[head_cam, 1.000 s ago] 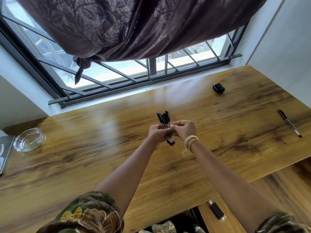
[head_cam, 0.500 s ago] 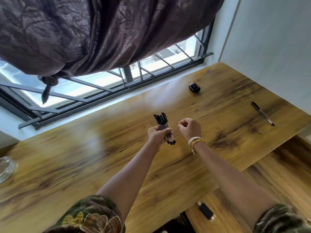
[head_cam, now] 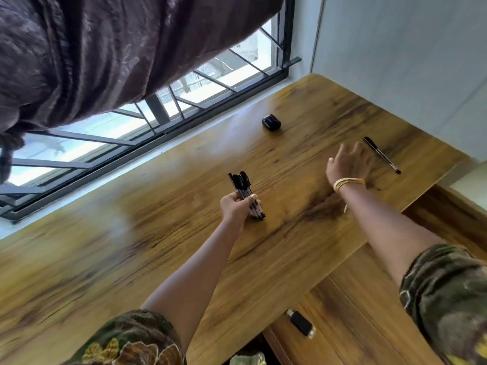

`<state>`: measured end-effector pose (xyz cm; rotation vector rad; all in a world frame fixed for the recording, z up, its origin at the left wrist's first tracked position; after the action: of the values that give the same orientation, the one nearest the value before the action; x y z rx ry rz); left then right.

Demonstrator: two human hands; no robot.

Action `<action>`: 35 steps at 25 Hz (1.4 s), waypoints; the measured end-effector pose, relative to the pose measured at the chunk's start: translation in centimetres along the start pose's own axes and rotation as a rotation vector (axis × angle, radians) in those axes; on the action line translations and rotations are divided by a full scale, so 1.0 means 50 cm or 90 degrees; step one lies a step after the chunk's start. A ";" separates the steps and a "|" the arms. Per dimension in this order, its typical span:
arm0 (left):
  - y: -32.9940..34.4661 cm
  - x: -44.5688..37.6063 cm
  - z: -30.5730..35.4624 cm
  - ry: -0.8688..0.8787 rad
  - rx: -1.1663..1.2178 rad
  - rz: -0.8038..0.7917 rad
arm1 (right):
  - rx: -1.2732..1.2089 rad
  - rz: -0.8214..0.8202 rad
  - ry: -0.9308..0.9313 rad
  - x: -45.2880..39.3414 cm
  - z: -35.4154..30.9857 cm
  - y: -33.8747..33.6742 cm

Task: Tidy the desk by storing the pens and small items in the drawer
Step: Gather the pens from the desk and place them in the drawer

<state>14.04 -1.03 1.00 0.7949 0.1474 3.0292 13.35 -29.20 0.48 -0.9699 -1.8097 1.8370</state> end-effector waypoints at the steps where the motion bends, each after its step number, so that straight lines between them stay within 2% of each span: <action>1: -0.002 -0.003 -0.001 -0.009 0.014 -0.006 | 0.035 -0.021 0.032 -0.022 0.016 0.008; 4: -0.004 -0.008 -0.004 -0.008 0.029 -0.013 | 0.082 -0.095 0.095 -0.061 0.044 0.031; 7: -0.004 -0.011 -0.008 -0.001 0.030 -0.008 | 0.090 -0.125 0.121 -0.072 0.049 0.033; 9: -0.004 -0.014 -0.009 0.000 0.026 -0.008 | 0.062 -0.094 0.109 -0.069 0.045 0.026; 12: -0.007 -0.014 -0.008 -0.016 0.038 -0.016 | 0.018 -0.027 0.026 -0.044 0.034 0.021; 16: -0.007 -0.002 0.004 -0.026 0.030 -0.021 | -0.097 -0.010 -0.015 0.032 -0.014 0.008; 19: -0.007 0.009 0.015 -0.058 0.044 -0.017 | -0.264 -0.062 -0.034 0.112 -0.082 -0.011; 22: -0.017 0.032 0.009 -0.093 0.102 -0.014 | -0.511 -0.148 0.033 0.211 -0.147 -0.045; 25: -0.035 0.075 -0.010 -0.141 0.202 -0.029 | -0.653 -0.261 0.054 0.313 -0.201 -0.061; 29: -0.084 0.128 -0.023 -0.131 0.291 -0.049 | -0.720 -0.309 0.067 0.391 -0.223 -0.081; 31: -0.113 0.148 -0.028 -0.105 0.273 -0.067 | -0.725 -0.334 0.057 0.409 -0.219 -0.099; 35: -0.173 0.169 -0.031 -0.055 0.199 -0.094 | -0.722 -0.478 -0.020 0.429 -0.226 -0.134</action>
<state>5.76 7.71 3.01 0.8851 0.6599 2.8622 5.22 -5.59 3.44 -0.3833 -2.7233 0.3077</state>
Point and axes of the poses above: each hand's wrist, its own x-axis away from the middle knuckle, its own y-axis out of the palm, z = x × y, the point moved 1 cm from there along -x, towards the middle knuckle, and after that the axes turned 8 degrees about x, right-handed, at the moved point
